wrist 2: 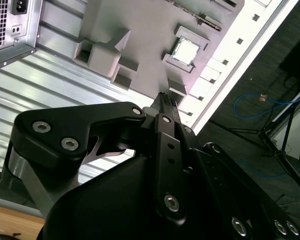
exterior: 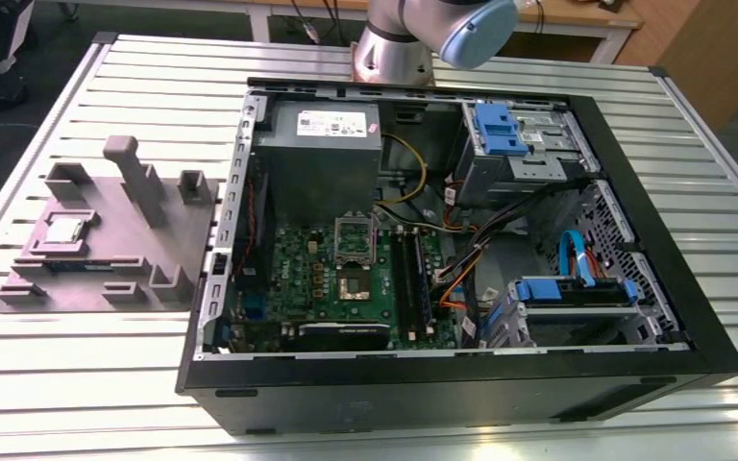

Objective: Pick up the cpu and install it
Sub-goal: 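Reach for the cpu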

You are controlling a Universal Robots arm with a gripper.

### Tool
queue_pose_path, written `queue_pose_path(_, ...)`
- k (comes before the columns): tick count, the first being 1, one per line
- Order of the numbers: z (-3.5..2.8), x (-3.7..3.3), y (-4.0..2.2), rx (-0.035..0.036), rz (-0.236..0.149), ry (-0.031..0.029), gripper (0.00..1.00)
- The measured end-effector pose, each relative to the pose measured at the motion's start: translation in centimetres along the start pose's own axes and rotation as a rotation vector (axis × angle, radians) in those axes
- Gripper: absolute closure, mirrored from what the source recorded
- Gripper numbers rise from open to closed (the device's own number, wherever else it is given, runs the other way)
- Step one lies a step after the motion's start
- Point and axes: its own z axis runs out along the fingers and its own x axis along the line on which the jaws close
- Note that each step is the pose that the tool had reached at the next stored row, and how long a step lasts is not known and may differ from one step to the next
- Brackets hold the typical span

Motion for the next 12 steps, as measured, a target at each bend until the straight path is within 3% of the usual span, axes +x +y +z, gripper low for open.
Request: queue_pose_path(12, -0.01, 0.58, -0.05, 0.0000, 0.000, -0.0001, 0.90)
